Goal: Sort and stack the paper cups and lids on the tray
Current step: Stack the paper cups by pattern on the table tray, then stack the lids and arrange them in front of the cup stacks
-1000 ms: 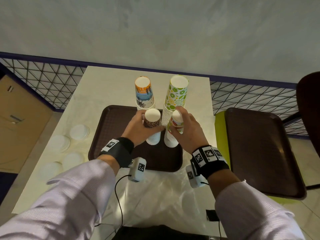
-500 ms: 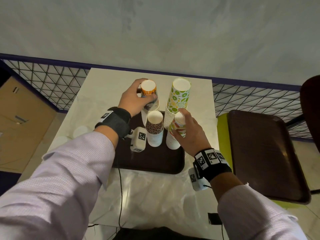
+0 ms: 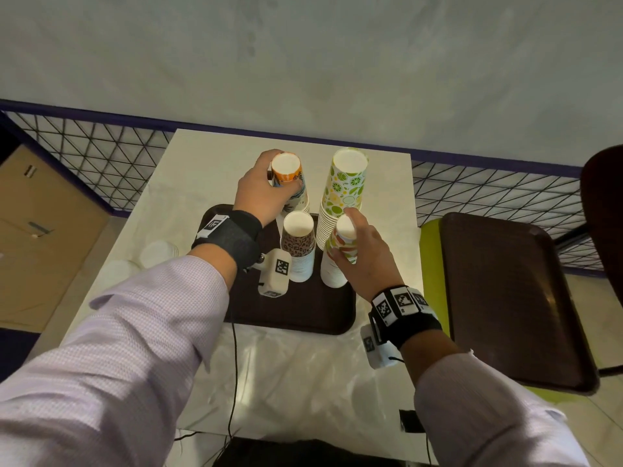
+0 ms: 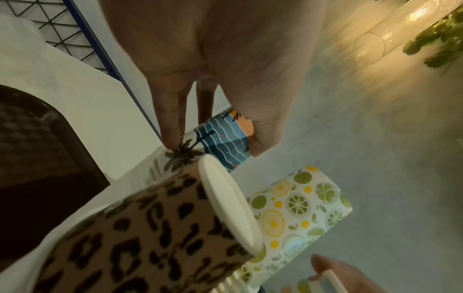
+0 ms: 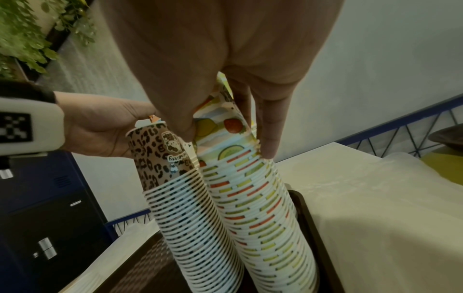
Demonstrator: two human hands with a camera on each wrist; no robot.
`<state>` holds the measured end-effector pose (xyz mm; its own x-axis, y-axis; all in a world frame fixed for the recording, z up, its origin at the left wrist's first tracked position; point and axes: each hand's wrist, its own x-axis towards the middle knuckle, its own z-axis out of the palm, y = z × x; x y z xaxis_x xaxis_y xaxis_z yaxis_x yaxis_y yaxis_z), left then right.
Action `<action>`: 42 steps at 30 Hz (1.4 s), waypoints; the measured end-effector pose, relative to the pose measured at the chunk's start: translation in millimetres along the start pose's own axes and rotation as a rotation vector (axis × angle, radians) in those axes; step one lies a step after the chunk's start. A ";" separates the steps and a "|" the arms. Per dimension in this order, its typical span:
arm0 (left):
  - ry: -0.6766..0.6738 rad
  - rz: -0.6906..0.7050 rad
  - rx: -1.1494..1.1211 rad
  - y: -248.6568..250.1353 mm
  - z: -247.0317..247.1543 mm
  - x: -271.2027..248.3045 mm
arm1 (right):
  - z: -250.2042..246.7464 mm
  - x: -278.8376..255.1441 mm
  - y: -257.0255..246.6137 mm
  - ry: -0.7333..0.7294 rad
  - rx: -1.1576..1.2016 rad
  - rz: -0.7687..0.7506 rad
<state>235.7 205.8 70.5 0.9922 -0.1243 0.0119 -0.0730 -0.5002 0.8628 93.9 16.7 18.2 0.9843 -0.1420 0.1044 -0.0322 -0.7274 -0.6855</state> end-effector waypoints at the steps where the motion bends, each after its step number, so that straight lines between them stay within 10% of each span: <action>1: 0.005 -0.003 0.007 0.7 0.6 -1.5 | 1.0 1.4 1.1 0.001 0.000 0.002; 7: 0.025 -0.087 0.030 8.0 -6.6 -13.6 | 0.5 6.2 3.2 0.013 -0.028 -0.053; 19: 0.473 -0.013 0.017 22.8 -109.6 -156.7 | -45.6 -55.2 -42.2 0.361 -0.074 -0.211; 29: 0.336 -0.377 0.271 -84.7 -180.5 -271.4 | 31.5 -99.6 -79.4 -0.224 0.137 -0.440; 37: 0.170 -0.537 0.284 -190.0 -191.6 -290.0 | 134.0 -102.5 -125.9 -0.652 0.042 -0.029; 42: 0.165 -0.664 0.119 -236.6 -199.5 -277.2 | 195.1 -88.2 -153.8 -0.676 -0.078 0.165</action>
<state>-1.9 529.5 -36.0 0.8324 0.3682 -0.4141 0.5535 -0.5172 0.6528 45.8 272.0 -26.2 0.8564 0.1759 -0.4855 -0.1783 -0.7817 -0.5977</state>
